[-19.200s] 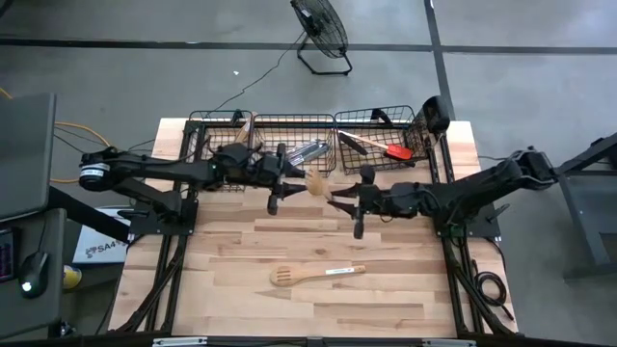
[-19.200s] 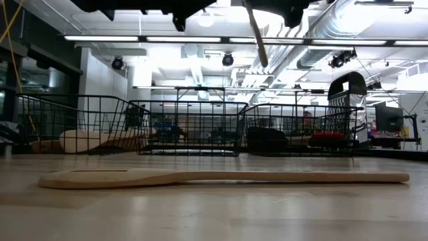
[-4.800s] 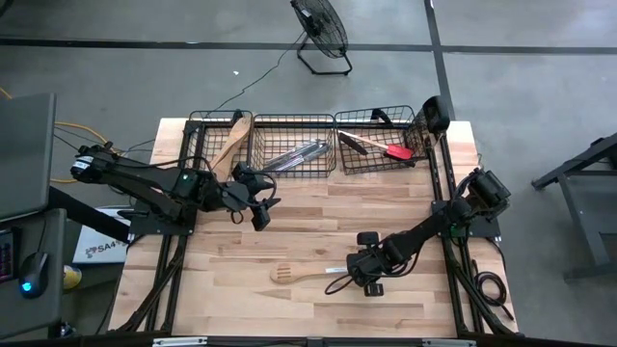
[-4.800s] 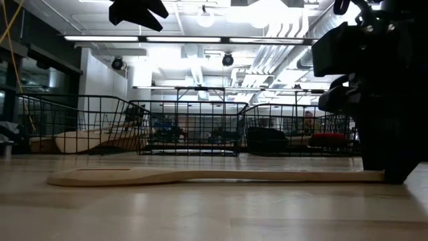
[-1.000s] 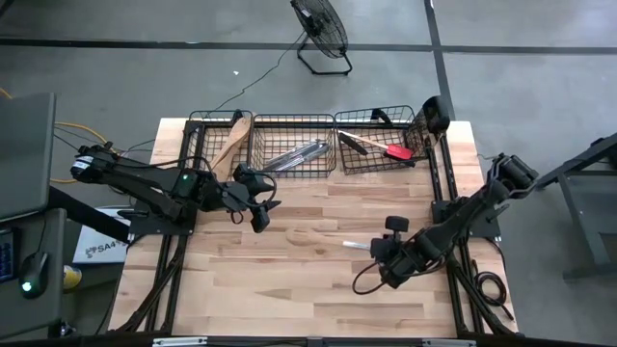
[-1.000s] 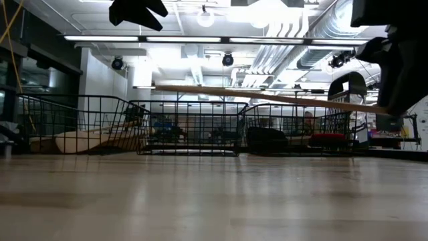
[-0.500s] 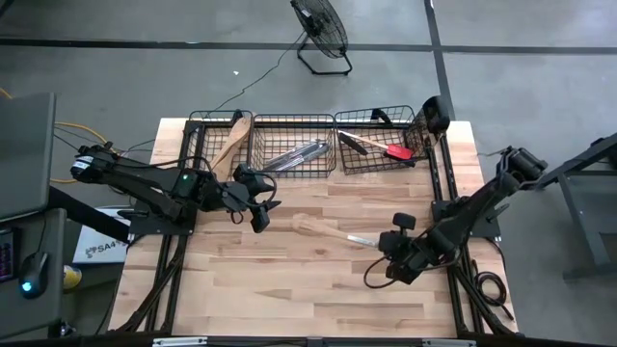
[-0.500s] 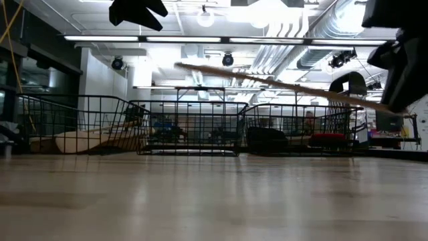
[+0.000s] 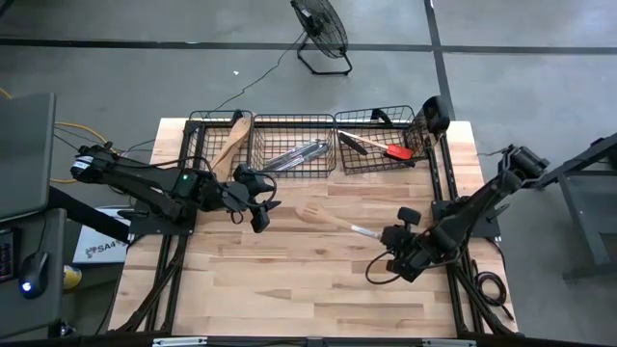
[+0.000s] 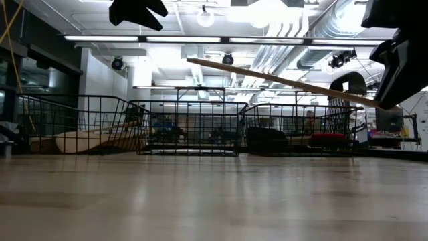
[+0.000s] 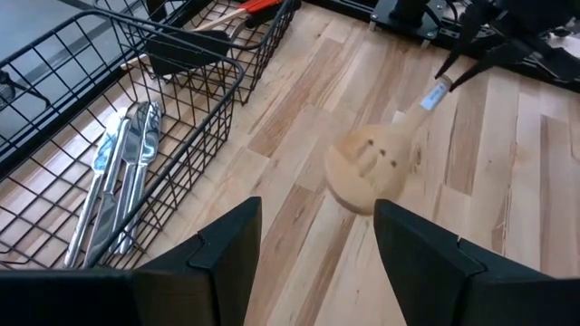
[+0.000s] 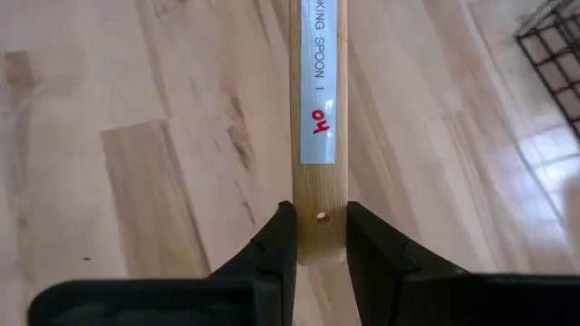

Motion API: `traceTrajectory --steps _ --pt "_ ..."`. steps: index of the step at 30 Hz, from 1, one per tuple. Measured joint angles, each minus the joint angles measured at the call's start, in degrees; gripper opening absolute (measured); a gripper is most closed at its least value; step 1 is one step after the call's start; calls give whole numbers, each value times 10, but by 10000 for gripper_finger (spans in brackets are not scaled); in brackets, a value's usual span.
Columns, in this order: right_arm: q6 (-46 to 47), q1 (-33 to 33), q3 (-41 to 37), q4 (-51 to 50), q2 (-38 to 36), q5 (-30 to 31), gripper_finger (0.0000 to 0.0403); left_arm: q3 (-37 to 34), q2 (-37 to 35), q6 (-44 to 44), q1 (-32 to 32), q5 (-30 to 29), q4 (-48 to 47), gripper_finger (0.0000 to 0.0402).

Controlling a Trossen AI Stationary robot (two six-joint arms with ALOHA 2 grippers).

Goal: Pick & Place Kitchen Items
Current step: Put the wooden slotted spoon into the left wire basket

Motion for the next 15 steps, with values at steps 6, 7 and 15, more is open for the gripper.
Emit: traceTrajectory --steps 6,7,15 --pt "4 8 0 -7 -28 18 65 0 0 0 0 0 0 209" --pt "4 10 0 -8 -35 23 65 0 0 0 0 0 0 209" --pt "14 37 0 -8 -62 53 65 0 0 0 -1 3 1 209"
